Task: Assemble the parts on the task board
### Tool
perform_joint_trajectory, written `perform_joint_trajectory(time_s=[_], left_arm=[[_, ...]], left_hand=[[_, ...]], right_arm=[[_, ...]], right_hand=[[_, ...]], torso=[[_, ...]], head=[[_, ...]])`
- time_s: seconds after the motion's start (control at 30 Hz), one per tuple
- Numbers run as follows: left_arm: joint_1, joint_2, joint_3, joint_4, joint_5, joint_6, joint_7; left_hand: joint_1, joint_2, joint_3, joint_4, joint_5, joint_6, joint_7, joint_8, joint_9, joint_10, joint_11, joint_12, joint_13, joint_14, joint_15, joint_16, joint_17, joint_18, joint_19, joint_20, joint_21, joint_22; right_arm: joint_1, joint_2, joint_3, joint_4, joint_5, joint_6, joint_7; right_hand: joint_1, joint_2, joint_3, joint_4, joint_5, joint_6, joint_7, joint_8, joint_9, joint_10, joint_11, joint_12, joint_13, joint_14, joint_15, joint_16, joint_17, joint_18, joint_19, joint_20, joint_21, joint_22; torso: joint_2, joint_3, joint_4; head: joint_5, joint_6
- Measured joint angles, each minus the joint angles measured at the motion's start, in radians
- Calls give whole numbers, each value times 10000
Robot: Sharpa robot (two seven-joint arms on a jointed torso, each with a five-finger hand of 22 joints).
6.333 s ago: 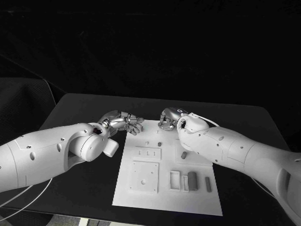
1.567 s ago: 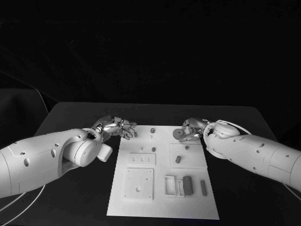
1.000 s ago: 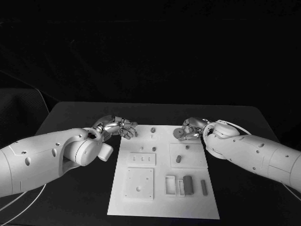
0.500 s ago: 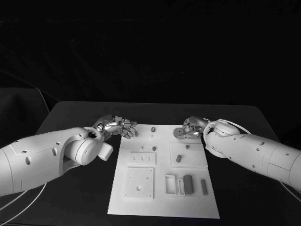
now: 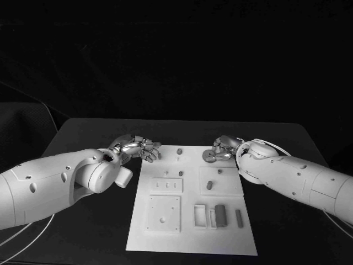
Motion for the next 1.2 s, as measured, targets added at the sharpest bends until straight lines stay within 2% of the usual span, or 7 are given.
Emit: perform_joint_trajectory(time_s=[0.07,0.27,0.6,0.67,0.87,1.13,1.2], left_arm=[[0,2,0,-2,0,0,-2],[0,15,0,-4,0,0,-6],[0,7,0,-6,0,0,-14],[0,11,0,-6,0,0,-18],[0,5,0,-14,-2,0,-30],[0,6,0,-27,-7,1,-40],[0,6,0,-28,-7,1,-42]], left_hand=[[0,0,0,0,0,0,0,0,0,0,0,0,0,0,0,0,0,0,0,0,0,0],[0,0,0,0,0,0,0,0,-8,0,0,0,0,0,0,0,0,-1,0,0,0,0],[0,0,0,0,0,0,0,0,-8,0,0,0,0,0,0,0,0,-1,0,0,0,0],[0,0,0,0,0,0,0,0,-8,0,0,0,0,0,0,0,0,-1,0,0,0,0],[0,0,0,0,0,0,0,0,-8,0,0,0,0,0,0,0,0,-1,0,0,0,0],[0,0,0,0,0,0,0,0,-7,0,0,0,0,0,0,0,0,-1,0,0,0,0],[0,0,0,0,0,0,0,0,-7,0,0,0,0,0,0,0,0,-1,0,0,0,0]], right_arm=[[2,88,0,-92,-3,-12,-23],[13,311,7,-291,-110,-71,-108],[16,359,9,-287,-447,-118,-251],[16,359,9,-280,-516,-106,-263],[19,331,15,-240,-672,-46,-262],[18,274,21,-200,-746,19,-189],[17,260,21,-190,-750,33,-167]], right_hand=[[-4,4,0,0,0,123,-106,85,50,55,-23,62,-9,44,-39,75,-7,-1,7,-6,1,9],[90,97,70,-70,0,504,-209,211,120,109,-69,62,-30,103,-66,116,-26,-4,43,-41,1,25],[239,209,113,-290,0,749,-241,278,165,123,-55,101,-52,107,-66,152,-49,-5,44,-41,1,36],[303,147,125,-320,0,755,-244,276,168,123,-55,101,-55,108,-65,153,-51,-5,44,-41,1,36],[496,62,111,-472,-1,773,-228,199,156,119,-58,101,-87,80,-92,153,-87,-3,43,-40,1,35],[582,-25,57,-526,-1,550,-5,-142,60,67,-110,101,-136,61,-106,153,-133,-1,43,-40,1,35],[582,-25,57,-526,-1,511,34,-147,41,67,-109,101,-142,61,-106,153,-140,0,43,-40,1,35]], torso=[[0,-1,0],[5,-1,9],[9,-7,8],[8,-7,4],[5,-1,-4],[5,5,1],[4,6,2]], head=[[0,0],[-1,0],[14,-35],[16,-42],[12,-57],[8,-83],[8,-86]])
